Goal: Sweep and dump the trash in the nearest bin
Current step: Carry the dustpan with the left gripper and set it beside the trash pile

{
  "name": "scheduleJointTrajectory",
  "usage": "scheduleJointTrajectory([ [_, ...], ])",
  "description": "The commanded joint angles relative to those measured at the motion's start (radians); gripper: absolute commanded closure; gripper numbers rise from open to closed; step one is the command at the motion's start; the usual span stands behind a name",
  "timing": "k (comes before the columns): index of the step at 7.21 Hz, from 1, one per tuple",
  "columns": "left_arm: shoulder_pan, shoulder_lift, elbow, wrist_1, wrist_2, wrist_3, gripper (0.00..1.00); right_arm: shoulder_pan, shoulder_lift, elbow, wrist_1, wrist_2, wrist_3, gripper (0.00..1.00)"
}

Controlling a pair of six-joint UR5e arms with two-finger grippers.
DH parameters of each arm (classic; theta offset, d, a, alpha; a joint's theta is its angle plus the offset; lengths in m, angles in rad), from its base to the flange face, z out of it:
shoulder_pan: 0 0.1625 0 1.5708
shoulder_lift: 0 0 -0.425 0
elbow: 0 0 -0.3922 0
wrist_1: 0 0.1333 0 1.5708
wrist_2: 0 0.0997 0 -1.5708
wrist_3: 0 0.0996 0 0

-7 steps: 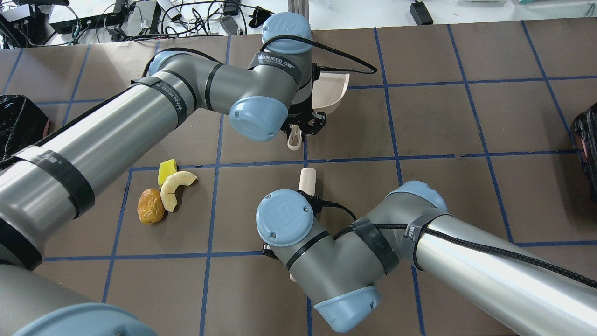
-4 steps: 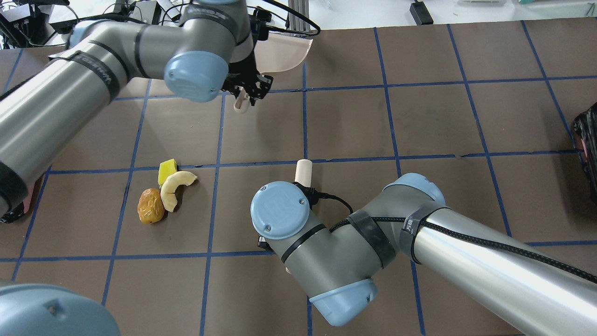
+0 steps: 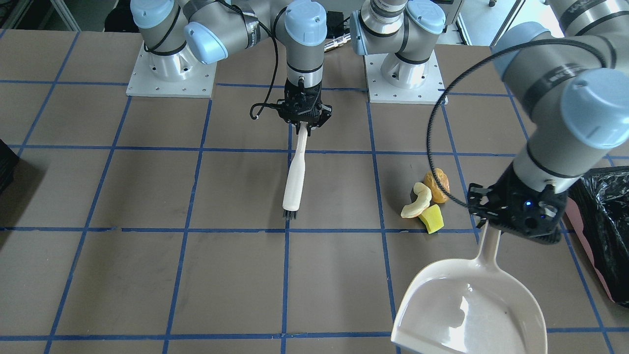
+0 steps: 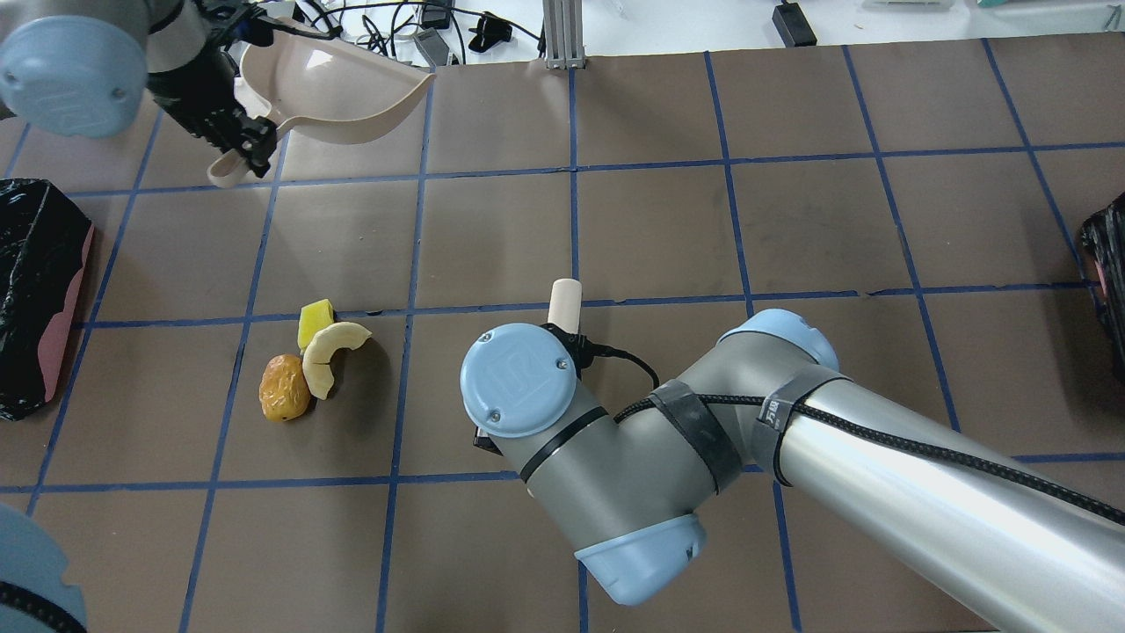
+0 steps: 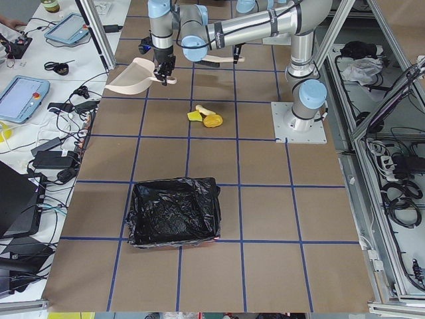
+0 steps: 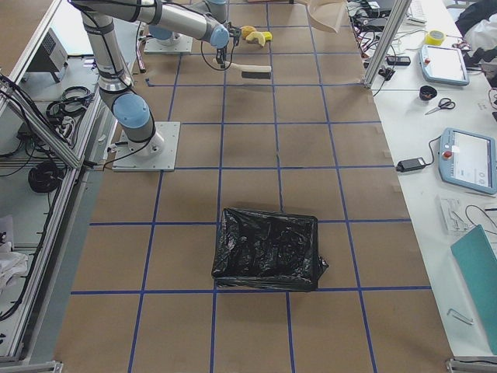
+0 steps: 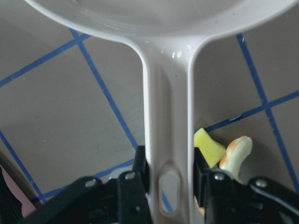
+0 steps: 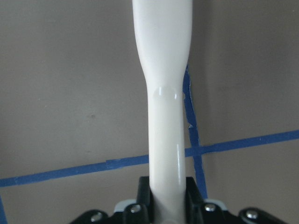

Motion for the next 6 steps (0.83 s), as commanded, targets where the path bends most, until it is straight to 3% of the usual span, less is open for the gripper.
scheduleJointTrajectory([
  [1,0.162,0.021,-0.018,-0.07,0.011,0.425,1.0,0.001,0.005,-0.046,0.043,0.005,-0.005,1.0],
  [3,0.291,0.021,-0.033,-0.072,0.096,0.789,1.0,0.001,0.006,-0.075,0.082,0.013,-0.006,1.0],
  [6,0.448,-0.002,-0.073,-0.016,0.103,1.344,1.0,0.022,0.055,-0.148,0.095,0.016,0.015,1.0],
])
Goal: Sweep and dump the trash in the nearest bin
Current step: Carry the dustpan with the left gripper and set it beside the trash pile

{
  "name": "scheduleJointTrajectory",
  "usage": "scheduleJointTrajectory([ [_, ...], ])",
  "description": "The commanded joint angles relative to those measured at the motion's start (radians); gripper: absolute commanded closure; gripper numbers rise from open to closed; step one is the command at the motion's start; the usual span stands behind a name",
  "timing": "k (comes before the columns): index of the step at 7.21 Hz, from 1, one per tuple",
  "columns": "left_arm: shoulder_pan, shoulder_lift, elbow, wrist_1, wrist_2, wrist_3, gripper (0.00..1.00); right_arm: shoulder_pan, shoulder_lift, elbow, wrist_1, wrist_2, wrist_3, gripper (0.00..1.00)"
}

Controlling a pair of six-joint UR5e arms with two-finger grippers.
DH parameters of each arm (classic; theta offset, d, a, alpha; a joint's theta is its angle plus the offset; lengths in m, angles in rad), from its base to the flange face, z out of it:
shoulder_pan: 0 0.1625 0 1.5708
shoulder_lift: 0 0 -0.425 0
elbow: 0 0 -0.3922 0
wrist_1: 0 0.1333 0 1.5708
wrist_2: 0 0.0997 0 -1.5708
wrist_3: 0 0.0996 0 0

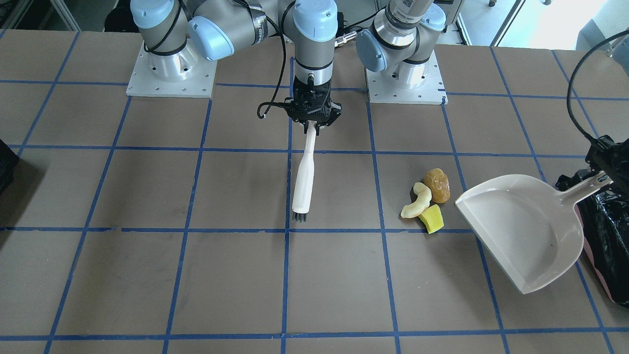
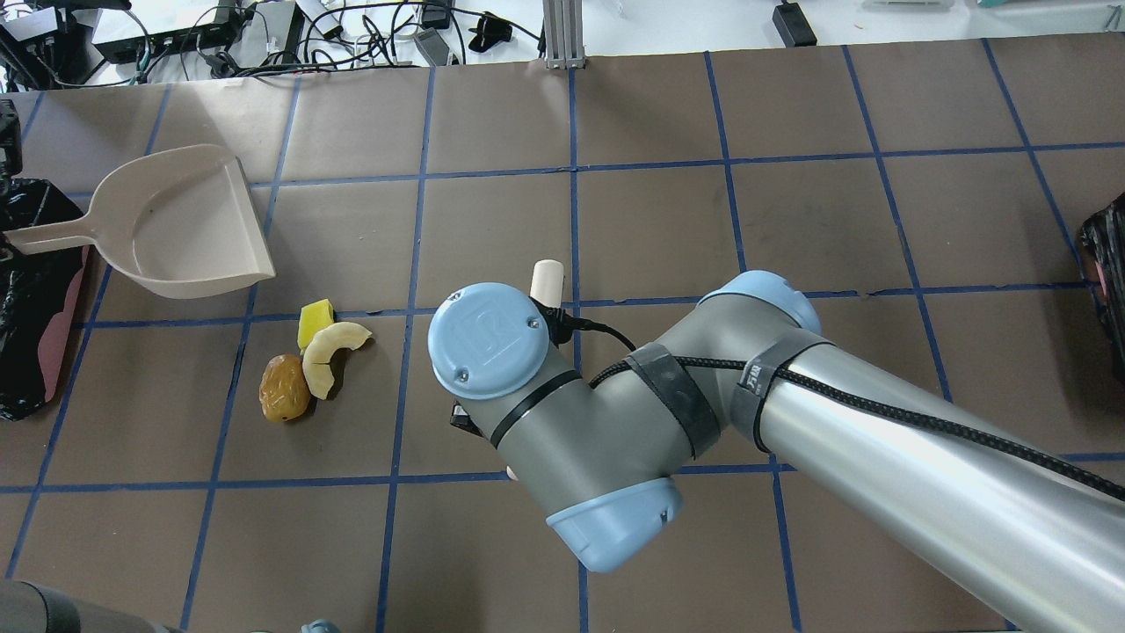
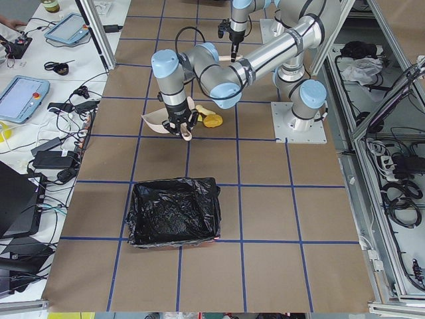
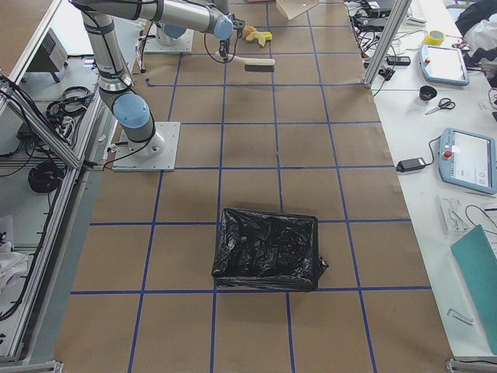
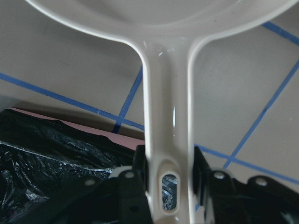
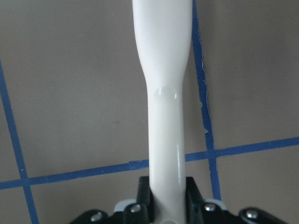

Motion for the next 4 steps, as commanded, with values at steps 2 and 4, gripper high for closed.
scheduleJointTrajectory([
  [2,0.06,-0.024,-0.166,0.348,0.071,0.415,1.0,0.04,0.083,-0.115,0.024,0.0,0.066,1.0],
  [4,0.057,-0.03,-0.239,0.428,0.071,0.428,1.0,0.051,0.131,-0.195,0.071,0.001,0.141,1.0],
])
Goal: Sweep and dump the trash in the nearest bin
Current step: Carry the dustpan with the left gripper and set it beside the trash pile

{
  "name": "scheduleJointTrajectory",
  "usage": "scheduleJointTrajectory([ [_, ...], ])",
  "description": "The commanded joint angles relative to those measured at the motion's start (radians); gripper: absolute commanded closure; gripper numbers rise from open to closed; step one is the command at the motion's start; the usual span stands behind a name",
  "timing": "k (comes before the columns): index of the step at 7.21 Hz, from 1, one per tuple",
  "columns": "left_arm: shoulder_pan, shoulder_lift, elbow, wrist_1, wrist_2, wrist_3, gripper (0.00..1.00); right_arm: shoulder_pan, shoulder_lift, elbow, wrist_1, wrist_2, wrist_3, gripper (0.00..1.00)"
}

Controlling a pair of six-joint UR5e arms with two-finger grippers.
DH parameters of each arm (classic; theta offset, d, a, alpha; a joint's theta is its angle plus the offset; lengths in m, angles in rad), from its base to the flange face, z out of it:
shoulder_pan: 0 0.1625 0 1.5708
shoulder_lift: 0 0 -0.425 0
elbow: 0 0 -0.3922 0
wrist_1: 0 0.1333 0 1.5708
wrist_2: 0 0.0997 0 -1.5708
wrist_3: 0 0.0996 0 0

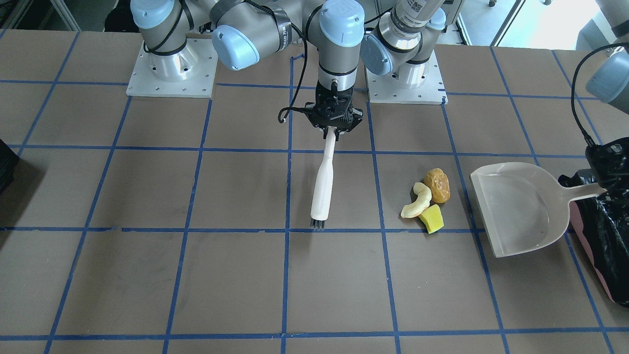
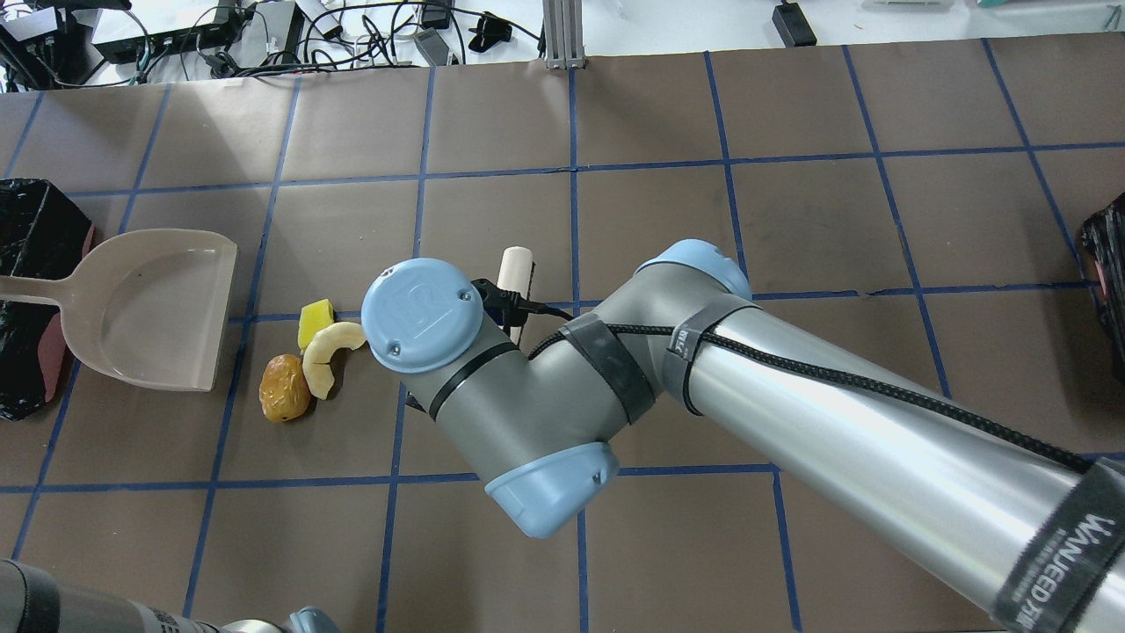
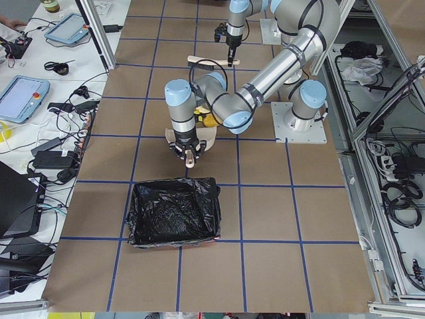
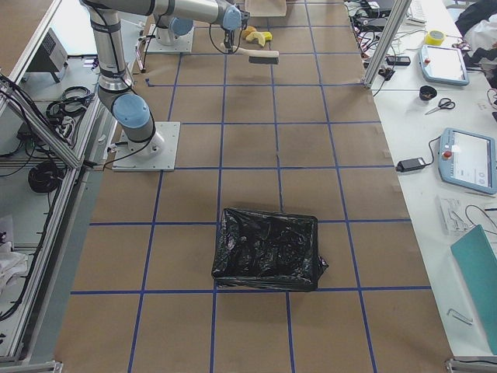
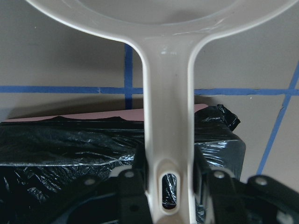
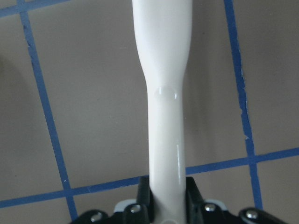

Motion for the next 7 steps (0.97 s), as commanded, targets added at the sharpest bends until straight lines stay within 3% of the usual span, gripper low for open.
scheduleJointTrajectory([
  [1,-0.007,-0.009,-0.04,0.054,0.0,0.018,1.0,0.014,0.053,-0.089,0.082,0.027,0.127,1.0],
  [5,-0.055,-0.064,-0.04,0.099,0.0,0.019,1.0,0.065,0.153,-0.217,0.102,0.026,0.431,1.0],
  [7,-0.055,-0.072,-0.04,0.099,0.0,0.057,1.0,0.112,0.266,-0.347,0.115,0.029,0.58,1.0],
])
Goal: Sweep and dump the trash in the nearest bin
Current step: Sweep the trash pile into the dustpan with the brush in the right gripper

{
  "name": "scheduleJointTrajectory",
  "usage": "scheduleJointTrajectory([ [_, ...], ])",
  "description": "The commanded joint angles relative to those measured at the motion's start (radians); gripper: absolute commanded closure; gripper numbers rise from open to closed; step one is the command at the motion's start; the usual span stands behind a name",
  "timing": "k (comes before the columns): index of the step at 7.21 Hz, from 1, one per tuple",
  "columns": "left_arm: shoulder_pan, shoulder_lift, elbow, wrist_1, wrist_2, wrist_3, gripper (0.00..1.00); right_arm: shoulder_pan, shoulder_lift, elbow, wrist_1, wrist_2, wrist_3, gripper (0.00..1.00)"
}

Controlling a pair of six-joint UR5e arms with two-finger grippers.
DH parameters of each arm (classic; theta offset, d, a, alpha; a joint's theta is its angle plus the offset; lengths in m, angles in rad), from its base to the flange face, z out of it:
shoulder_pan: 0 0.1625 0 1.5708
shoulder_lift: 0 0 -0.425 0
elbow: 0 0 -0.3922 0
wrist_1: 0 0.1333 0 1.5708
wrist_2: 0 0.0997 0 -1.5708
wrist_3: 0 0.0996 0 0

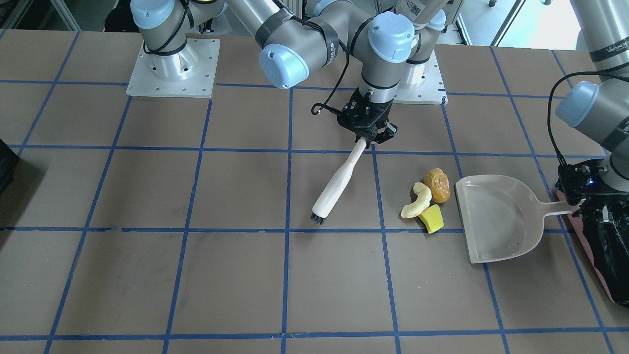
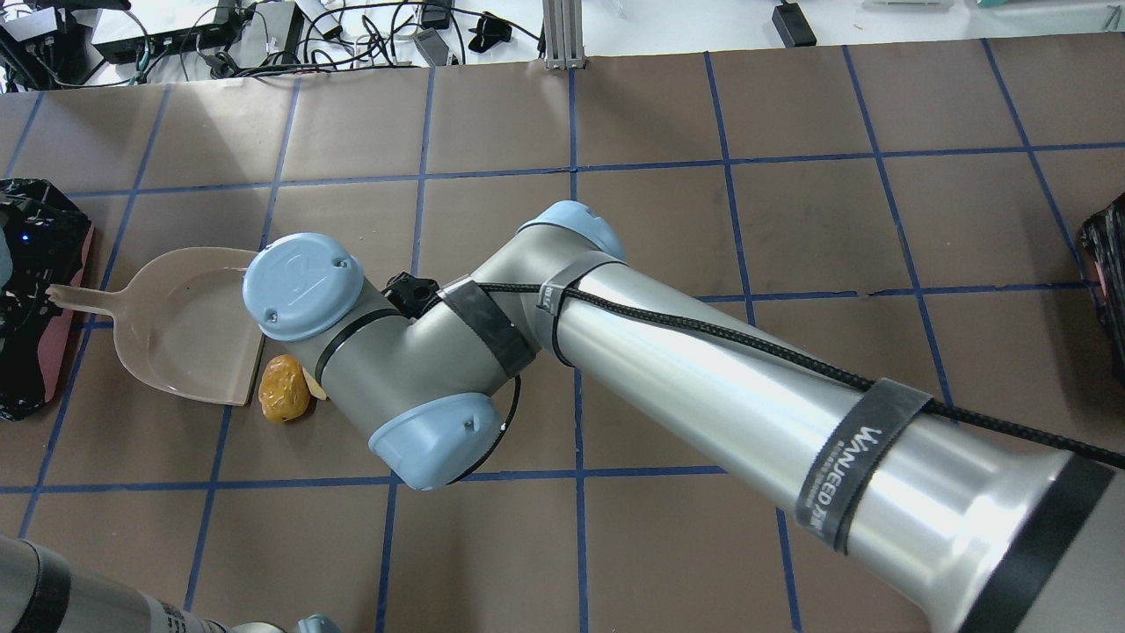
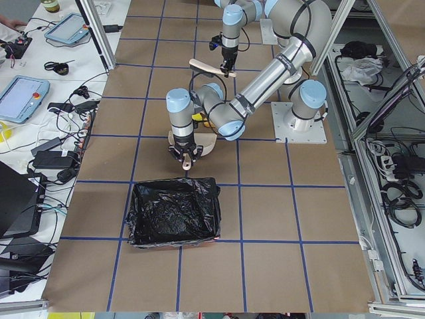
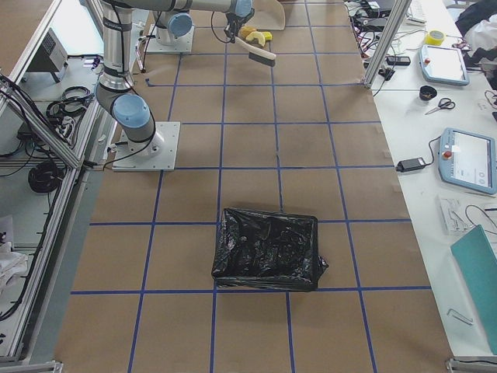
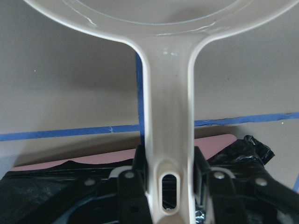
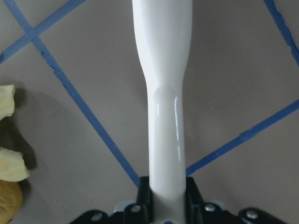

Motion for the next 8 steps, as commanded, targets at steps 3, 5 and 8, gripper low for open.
scheduleJointTrajectory([
  [3,-0.001,-0.004,-0.021,0.022,-0.001,0.064,1.0,0.071,0.243,-0.343,0.146,0.003,0.261,1.0],
  [5,-0.001,-0.007,-0.026,0.027,-0.001,0.061,1.0,0.082,0.287,-0.406,0.151,0.007,0.309,1.0],
  [8,-0.003,-0.018,-0.026,0.039,-0.001,0.062,1.0,0.106,0.318,-0.466,0.15,0.041,0.309,1.0],
])
